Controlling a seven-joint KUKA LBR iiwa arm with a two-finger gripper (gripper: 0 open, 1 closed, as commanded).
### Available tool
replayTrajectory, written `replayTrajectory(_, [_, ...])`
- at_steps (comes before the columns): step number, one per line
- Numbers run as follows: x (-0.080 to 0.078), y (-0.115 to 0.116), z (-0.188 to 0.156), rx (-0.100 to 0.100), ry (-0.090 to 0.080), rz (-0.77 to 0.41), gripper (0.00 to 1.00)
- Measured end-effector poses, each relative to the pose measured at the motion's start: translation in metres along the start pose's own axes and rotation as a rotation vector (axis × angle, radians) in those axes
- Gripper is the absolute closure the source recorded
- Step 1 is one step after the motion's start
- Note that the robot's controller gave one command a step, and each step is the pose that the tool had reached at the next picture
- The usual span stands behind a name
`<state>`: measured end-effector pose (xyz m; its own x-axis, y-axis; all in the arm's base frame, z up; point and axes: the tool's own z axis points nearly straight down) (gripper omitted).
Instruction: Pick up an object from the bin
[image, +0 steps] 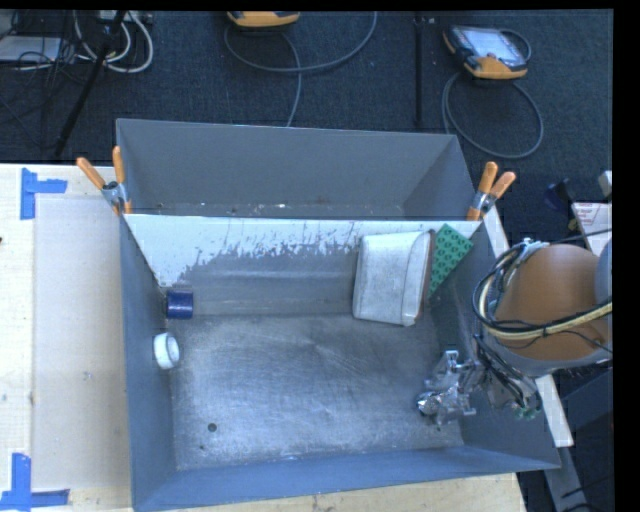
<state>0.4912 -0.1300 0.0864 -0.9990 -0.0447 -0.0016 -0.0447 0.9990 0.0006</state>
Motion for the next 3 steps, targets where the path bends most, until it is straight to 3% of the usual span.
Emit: replayTrajectory(3, [-0.001, 0.000, -0.023, 0.000, 0.001, 0.007, 1.00])
